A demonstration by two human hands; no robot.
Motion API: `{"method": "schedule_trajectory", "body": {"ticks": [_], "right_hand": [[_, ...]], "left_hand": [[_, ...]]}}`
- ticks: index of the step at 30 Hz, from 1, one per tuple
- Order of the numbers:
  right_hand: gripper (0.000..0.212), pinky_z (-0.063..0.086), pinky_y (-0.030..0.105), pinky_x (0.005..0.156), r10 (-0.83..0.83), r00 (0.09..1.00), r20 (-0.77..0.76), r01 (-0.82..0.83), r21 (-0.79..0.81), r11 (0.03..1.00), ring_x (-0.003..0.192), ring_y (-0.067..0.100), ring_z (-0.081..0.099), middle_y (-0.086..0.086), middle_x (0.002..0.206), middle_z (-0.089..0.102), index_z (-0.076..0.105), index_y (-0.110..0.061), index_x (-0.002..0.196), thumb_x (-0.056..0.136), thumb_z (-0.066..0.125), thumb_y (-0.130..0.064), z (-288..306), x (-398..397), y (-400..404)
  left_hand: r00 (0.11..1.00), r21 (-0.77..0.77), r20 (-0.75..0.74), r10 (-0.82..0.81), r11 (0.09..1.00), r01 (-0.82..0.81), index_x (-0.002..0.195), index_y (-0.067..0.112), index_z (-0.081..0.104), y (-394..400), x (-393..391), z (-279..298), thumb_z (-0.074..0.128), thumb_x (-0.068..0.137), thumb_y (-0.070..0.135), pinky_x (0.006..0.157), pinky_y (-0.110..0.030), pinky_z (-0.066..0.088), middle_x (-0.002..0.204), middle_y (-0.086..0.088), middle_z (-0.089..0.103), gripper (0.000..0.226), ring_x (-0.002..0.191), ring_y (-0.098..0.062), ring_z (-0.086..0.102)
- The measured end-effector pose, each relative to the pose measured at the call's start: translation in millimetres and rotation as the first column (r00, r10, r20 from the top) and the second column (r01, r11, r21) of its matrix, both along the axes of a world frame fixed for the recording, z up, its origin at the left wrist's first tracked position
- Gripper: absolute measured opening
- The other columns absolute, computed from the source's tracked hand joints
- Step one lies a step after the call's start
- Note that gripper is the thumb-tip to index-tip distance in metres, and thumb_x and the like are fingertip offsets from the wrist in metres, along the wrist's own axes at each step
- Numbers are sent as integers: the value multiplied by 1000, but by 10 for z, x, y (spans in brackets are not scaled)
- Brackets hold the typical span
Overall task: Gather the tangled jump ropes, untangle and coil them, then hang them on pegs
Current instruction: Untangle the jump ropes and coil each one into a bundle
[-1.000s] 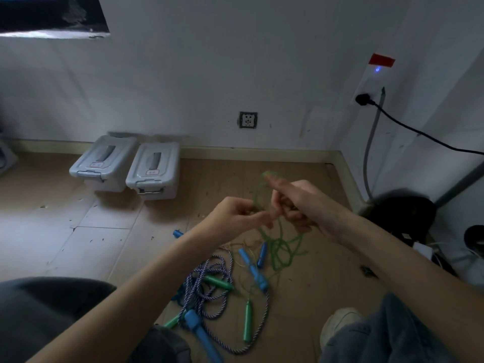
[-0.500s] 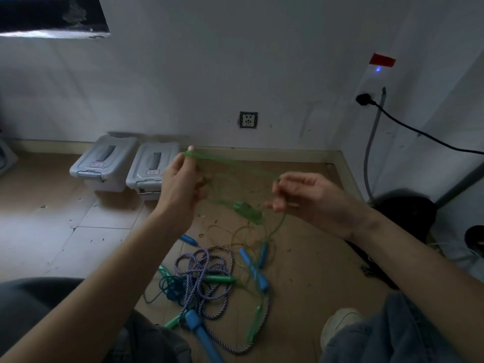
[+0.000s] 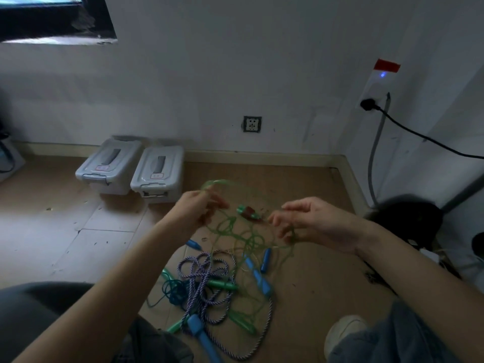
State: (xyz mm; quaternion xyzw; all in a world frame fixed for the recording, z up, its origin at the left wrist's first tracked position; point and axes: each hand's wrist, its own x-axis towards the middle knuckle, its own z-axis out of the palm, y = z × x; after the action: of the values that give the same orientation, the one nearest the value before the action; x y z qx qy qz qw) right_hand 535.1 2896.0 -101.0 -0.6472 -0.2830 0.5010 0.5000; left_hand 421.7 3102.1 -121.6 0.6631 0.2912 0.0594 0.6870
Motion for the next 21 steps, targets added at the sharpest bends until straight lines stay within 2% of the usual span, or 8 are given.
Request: {"method": "schedule_trajectory", "body": {"ticks": [3,5,7,9,11,15,18,21], "right_hand": [[17,47,21,47,-180,966,-187,214,182,960,52,13,56,10,80,67,61,-11,85,87,52,-25,-5,-16,38],[21,39,18,40,-245,944,-223,298,249,922,44,11,48,8,72,65,61,-14,85,88,48,-29,40,11,56],[24,30,17,36,-304,933,-193,348,270,898,38,8,38,5,65,61,61,-13,88,93,44,-28,83,52,52],[27,25,15,34,-364,924,-114,381,218,899,34,6,31,4,61,56,61,-10,89,98,39,-24,94,76,39],[29,22,13,32,-410,912,-23,409,133,903,32,5,28,2,56,54,61,-10,89,99,37,-24,78,89,18],[29,20,11,31,-456,890,8,455,68,888,31,4,27,1,54,51,61,-10,88,100,38,-24,39,93,-4],[28,30,15,34,-437,892,-117,449,124,885,36,7,36,1,55,54,61,-11,89,100,38,-25,28,46,31],[28,45,21,41,-436,871,-225,476,176,861,46,12,53,3,60,59,59,-8,87,100,38,-21,7,4,64]], "left_hand": [[895,-98,-88,-437,898,428,100,13,63,-144,-32,8,56,76,39,55,-14,42,95,-2,69,36,65,-6,50],[759,20,-213,-615,774,633,110,18,62,-253,-30,-25,62,77,39,68,-17,50,103,0,68,40,77,-8,59],[675,227,-358,-645,641,733,111,22,64,-285,-33,-100,67,80,32,82,-21,49,104,4,68,33,89,-8,61],[678,291,-370,-635,615,733,101,24,70,-270,-43,-138,67,81,27,69,-12,43,89,10,70,20,73,5,58],[773,257,-267,-576,730,633,93,22,71,-215,-55,-111,64,83,22,63,-12,40,80,9,69,12,66,5,56],[934,-30,41,-355,934,356,83,21,73,-64,-54,47,62,76,25,91,-24,44,101,3,70,13,101,-12,59],[903,-399,335,-270,827,395,77,15,74,-160,-60,211,54,80,20,94,-32,48,102,-8,70,20,101,-20,65],[936,-563,320,-144,766,310,75,9,61,-228,-52,290,46,84,17,82,-40,54,82,-11,69,19,77,-22,69]]}}
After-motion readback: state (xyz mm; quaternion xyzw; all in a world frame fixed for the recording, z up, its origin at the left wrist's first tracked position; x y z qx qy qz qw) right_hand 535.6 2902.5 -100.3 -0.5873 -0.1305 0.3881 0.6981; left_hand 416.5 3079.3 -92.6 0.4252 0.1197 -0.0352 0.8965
